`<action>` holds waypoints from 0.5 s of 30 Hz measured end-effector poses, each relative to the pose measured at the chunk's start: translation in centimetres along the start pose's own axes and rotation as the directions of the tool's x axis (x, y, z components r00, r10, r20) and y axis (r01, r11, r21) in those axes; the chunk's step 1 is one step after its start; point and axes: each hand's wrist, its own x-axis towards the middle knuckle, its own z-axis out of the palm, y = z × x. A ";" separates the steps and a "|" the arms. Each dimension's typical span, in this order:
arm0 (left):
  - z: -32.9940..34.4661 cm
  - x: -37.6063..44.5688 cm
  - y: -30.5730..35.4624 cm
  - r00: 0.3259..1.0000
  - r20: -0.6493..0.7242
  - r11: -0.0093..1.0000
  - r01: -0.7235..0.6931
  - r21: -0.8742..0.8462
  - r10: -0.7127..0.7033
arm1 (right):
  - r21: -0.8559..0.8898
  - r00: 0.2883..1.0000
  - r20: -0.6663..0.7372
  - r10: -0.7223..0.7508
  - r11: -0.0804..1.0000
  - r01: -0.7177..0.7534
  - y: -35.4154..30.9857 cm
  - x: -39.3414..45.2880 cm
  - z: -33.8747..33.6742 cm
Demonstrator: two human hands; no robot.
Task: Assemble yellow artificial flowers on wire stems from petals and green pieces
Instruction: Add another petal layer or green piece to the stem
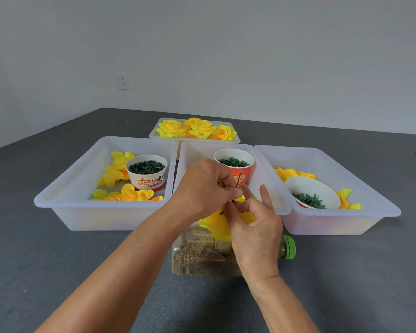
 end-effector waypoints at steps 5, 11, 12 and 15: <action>-0.1 -0.1 0.0 1.000 -0.004 1.000 -0.008 0.004 0.008 | 0.009 0.998 -0.025 -0.054 0.999 0.054 -0.1 -0.1 -0.1; 0.0 0.0 0.2 1.000 -0.012 1.000 -0.015 0.004 0.015 | -0.023 0.999 -0.034 -0.020 1.000 0.019 0.0 -0.3 0.1; -0.1 0.0 0.2 1.000 -0.012 1.000 -0.015 0.006 0.016 | -0.031 0.999 -0.029 -0.016 0.999 0.015 0.0 -0.3 0.2; -0.1 -0.3 0.3 1.000 -0.009 1.000 -0.015 0.012 0.015 | -0.019 0.999 0.026 0.022 1.000 -0.021 -0.3 -0.3 -0.5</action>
